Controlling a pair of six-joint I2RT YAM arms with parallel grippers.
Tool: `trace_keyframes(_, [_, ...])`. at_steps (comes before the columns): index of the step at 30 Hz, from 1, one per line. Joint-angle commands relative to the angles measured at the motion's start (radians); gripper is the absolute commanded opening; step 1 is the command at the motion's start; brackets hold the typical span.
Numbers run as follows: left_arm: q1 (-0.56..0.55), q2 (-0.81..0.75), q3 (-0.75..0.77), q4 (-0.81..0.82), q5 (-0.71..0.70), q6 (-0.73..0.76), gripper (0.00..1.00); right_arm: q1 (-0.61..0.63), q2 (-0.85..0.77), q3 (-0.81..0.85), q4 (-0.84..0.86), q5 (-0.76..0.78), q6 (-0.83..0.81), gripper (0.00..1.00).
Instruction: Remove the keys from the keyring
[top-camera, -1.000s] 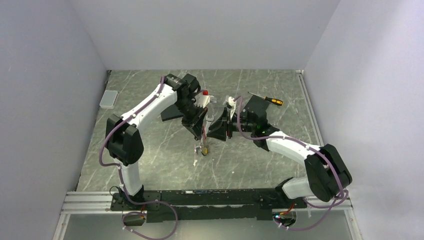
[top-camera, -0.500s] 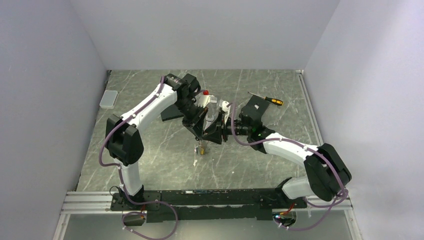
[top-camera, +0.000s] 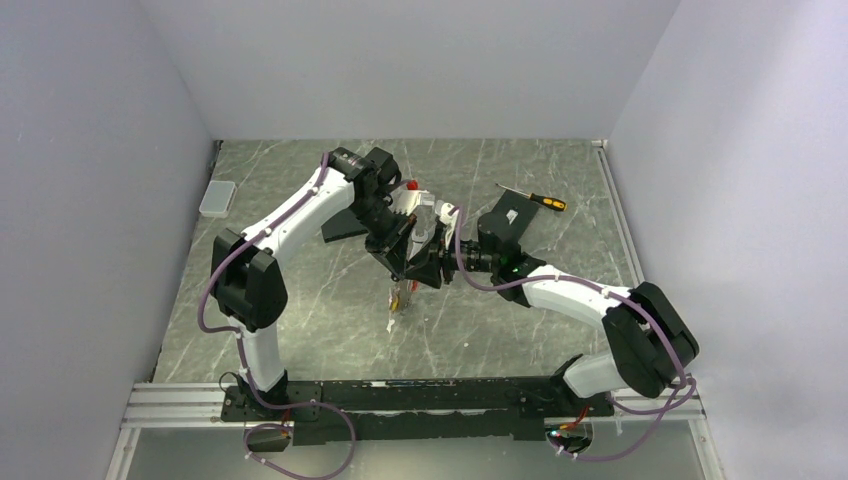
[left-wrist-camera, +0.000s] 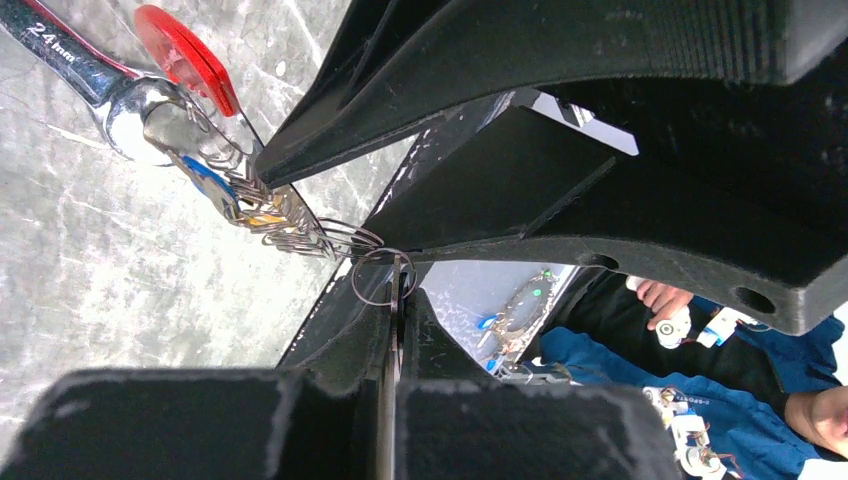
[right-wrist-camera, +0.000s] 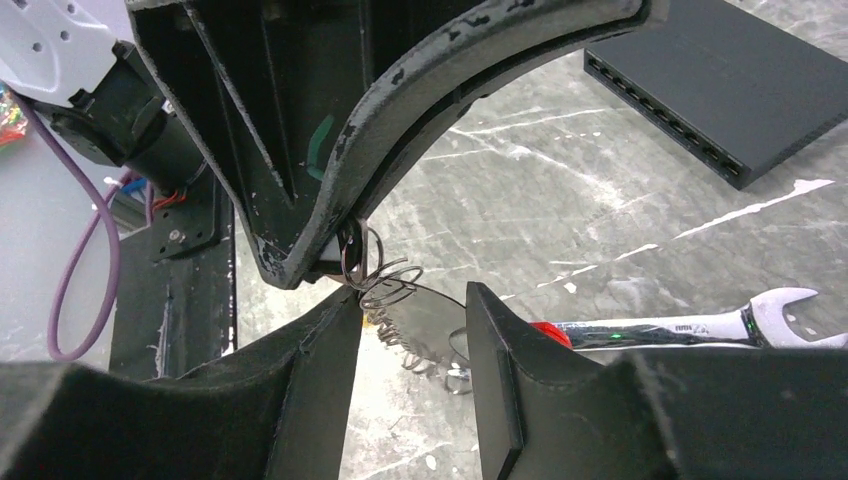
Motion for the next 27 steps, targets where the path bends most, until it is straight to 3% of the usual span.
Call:
trace_keyframes(1, [-0.006, -0.039, 0.028, -0.027, 0.072, 0.032, 0.0, 0.003, -0.006, 0.034, 0.038, 0.029, 0.001, 0.45])
trace_keyframes(5, [-0.006, -0.039, 0.025, -0.024, 0.073, 0.031, 0.0, 0.003, -0.006, 0.04, 0.039, 0.031, -0.003, 0.39])
trace_keyframes(9, [-0.006, -0.046, 0.017, -0.018, 0.066, 0.031, 0.0, -0.001, -0.019, 0.048, 0.006, 0.025, -0.041, 0.08])
trace_keyframes(11, [-0.006, -0.051, 0.021, -0.017, 0.048, 0.035, 0.0, -0.012, -0.024, 0.046, -0.003, 0.018, -0.052, 0.0])
trace_keyframes(27, [0.097, -0.099, -0.027, 0.089, -0.064, 0.004, 0.0, -0.058, -0.049, 0.017, 0.017, -0.059, -0.069, 0.0])
